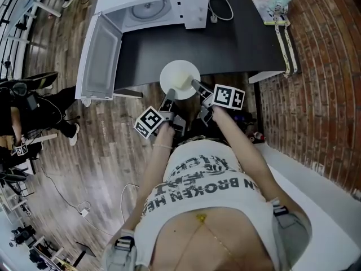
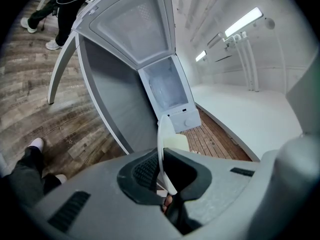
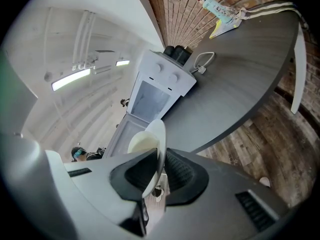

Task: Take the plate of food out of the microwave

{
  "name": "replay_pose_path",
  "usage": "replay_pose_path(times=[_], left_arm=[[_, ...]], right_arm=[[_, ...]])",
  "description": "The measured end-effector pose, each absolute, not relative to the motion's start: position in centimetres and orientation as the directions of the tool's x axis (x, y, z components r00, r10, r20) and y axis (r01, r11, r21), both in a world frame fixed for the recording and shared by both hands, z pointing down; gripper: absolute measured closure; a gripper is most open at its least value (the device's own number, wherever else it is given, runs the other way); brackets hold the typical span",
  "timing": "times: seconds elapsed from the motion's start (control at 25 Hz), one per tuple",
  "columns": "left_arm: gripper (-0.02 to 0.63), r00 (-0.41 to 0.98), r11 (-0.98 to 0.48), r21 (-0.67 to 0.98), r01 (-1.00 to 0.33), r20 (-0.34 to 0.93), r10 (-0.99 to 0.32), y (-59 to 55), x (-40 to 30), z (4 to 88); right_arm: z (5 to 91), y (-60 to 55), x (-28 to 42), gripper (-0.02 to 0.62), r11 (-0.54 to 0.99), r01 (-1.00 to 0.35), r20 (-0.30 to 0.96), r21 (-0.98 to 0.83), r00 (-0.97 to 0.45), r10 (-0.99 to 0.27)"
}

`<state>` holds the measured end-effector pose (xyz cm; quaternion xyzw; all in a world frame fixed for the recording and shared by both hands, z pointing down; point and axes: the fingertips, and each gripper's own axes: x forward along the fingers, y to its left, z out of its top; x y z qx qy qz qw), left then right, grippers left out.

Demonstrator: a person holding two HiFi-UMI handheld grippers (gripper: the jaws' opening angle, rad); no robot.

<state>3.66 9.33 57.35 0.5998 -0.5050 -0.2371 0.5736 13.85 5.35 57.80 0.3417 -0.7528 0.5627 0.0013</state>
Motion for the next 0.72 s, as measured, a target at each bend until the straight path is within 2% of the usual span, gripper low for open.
replay_pose_path(times=[0.72], left_arm=[[0.588,0.366,0.171,0.926,-0.335,0.296,-0.882,10.14,3.78,57.31]], right_arm=[[57.76,6.01,13.94,0.551,0.134,-0.507,0.384,-0.852,-0.777,-0.499]])
